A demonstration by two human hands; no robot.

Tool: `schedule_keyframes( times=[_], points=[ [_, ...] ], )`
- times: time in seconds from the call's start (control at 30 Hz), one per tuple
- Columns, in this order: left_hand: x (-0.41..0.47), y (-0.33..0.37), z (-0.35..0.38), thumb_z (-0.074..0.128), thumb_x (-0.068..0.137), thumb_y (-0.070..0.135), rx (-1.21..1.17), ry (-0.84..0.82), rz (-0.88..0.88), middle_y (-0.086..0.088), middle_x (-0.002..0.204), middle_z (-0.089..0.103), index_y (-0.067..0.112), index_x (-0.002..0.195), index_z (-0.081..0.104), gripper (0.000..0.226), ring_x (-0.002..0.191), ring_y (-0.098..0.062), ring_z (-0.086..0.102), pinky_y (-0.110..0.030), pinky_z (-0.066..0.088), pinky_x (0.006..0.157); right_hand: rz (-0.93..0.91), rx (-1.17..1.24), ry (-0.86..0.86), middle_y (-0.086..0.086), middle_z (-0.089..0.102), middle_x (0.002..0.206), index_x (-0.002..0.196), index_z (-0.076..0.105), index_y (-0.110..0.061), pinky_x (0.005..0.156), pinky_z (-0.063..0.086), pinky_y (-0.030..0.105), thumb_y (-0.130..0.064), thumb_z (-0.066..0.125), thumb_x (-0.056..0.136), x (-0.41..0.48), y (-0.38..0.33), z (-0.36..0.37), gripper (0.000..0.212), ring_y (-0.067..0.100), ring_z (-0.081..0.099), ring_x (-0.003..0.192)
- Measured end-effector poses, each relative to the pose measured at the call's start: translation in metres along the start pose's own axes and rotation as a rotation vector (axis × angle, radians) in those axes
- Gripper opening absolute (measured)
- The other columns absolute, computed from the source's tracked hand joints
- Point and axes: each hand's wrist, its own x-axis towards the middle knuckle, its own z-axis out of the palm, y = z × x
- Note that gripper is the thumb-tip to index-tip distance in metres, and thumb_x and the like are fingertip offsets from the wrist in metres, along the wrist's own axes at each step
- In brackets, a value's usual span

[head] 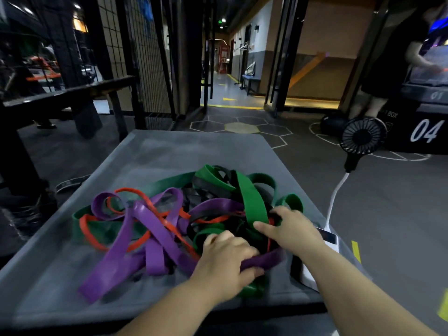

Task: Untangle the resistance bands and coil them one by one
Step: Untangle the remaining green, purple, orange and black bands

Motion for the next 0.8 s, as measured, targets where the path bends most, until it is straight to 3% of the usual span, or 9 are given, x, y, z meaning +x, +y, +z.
schedule_keyframes(
  times=[0.1, 0.23, 0.33, 0.43, 0.5, 0.57, 0.67, 0.73, 0.8],
  points=[
    [-0.001, -0.001, -0.002, 0.029, 0.078, 0.064, -0.096, 0.047, -0.018, 0.013, 0.098, 0.060, 0.031, 0.102, 0.062, 0.053, 0.105, -0.009, 0.043, -0.035, 0.023, 0.089, -0.061, -0.270, 0.090, 0.004, 0.057, 0.119, 0.104, 0.063, -0.024, 0.095, 0.039, 0.040, -0.068, 0.052, 0.085, 0.006, -0.019, -0.012, 0.049, 0.029, 0.047, 0.120],
    [0.003, -0.010, -0.023, 0.043, 0.085, 0.051, -0.084, 0.233, -0.020, 0.010, 0.079, 0.065, 0.031, 0.096, 0.064, 0.031, 0.089, -0.008, 0.058, -0.028, 0.025, 0.088, -0.083, -0.062, 0.021, -0.002, 0.053, 0.076, 0.069, 0.044, -0.021, 0.069, 0.038, 0.032, -0.048, 0.058, 0.091, 0.017, -0.047, -0.040, 0.038, 0.028, 0.059, 0.090],
    [0.008, -0.023, -0.048, 0.049, 0.084, 0.045, -0.044, 0.439, 0.006, 0.010, 0.073, 0.069, 0.028, 0.100, 0.071, 0.032, 0.072, -0.013, 0.064, -0.028, 0.038, 0.075, -0.101, 0.100, 0.057, 0.005, 0.058, 0.079, 0.073, 0.055, -0.009, 0.069, 0.040, 0.034, -0.039, 0.060, 0.092, 0.030, -0.069, -0.073, 0.036, 0.030, 0.057, 0.089],
    [0.009, -0.029, -0.083, 0.051, 0.084, 0.040, -0.046, 0.613, -0.001, 0.007, 0.077, 0.071, 0.021, 0.103, 0.074, 0.035, 0.070, -0.017, 0.064, -0.026, 0.047, 0.063, -0.170, 0.081, 0.131, 0.013, 0.063, 0.119, 0.114, 0.066, -0.013, 0.094, 0.045, 0.032, -0.030, 0.051, 0.099, 0.045, -0.099, -0.101, 0.027, 0.031, 0.058, 0.115],
    [0.007, -0.033, -0.105, 0.050, 0.083, 0.039, -0.023, 0.691, -0.046, 0.007, 0.081, 0.072, 0.021, 0.103, 0.075, 0.036, 0.073, -0.015, 0.065, -0.024, 0.045, 0.065, -0.229, 0.101, 0.158, 0.010, 0.060, 0.129, 0.125, 0.062, -0.020, 0.097, 0.044, 0.032, -0.023, 0.047, 0.101, 0.049, -0.122, -0.114, 0.028, 0.030, 0.055, 0.121],
    [0.001, -0.038, -0.126, 0.047, 0.084, 0.040, 0.008, 0.738, -0.104, 0.008, 0.085, 0.073, 0.023, 0.103, 0.075, 0.037, 0.076, -0.015, 0.067, -0.023, 0.046, 0.064, -0.199, 0.343, 0.150, 0.009, 0.064, 0.120, 0.119, 0.065, -0.016, 0.082, 0.049, 0.028, -0.018, 0.055, 0.096, 0.048, -0.148, -0.127, 0.025, 0.029, 0.059, 0.115],
    [-0.010, -0.051, -0.148, 0.051, 0.085, 0.034, -0.022, 0.773, -0.170, 0.011, 0.092, 0.073, 0.027, 0.102, 0.074, 0.029, 0.083, -0.013, 0.066, -0.020, 0.044, 0.068, -0.136, 0.611, 0.078, 0.005, 0.060, 0.083, 0.090, 0.067, -0.010, 0.061, 0.045, 0.023, -0.024, 0.063, 0.090, 0.041, -0.170, -0.129, 0.014, 0.023, 0.061, 0.077],
    [-0.021, -0.061, -0.148, 0.055, 0.082, 0.027, -0.085, 0.716, -0.207, 0.013, 0.096, 0.072, 0.029, 0.101, 0.072, 0.025, 0.087, -0.010, 0.063, -0.022, 0.044, 0.070, -0.062, 0.631, -0.042, 0.005, 0.052, 0.072, 0.080, 0.057, -0.011, 0.055, 0.045, 0.028, -0.027, 0.063, 0.093, 0.036, -0.162, -0.115, 0.022, 0.019, 0.050, 0.060],
    [-0.033, -0.072, -0.133, 0.052, 0.083, 0.025, -0.082, 0.540, -0.248, 0.013, 0.102, 0.070, 0.034, 0.105, 0.067, 0.028, 0.095, -0.013, 0.064, -0.026, 0.047, 0.074, -0.034, 0.422, -0.166, 0.008, 0.048, 0.068, 0.082, 0.052, -0.009, 0.052, 0.041, 0.028, -0.034, 0.063, 0.094, 0.029, -0.145, -0.097, 0.030, 0.019, 0.046, 0.053]
  ],
)
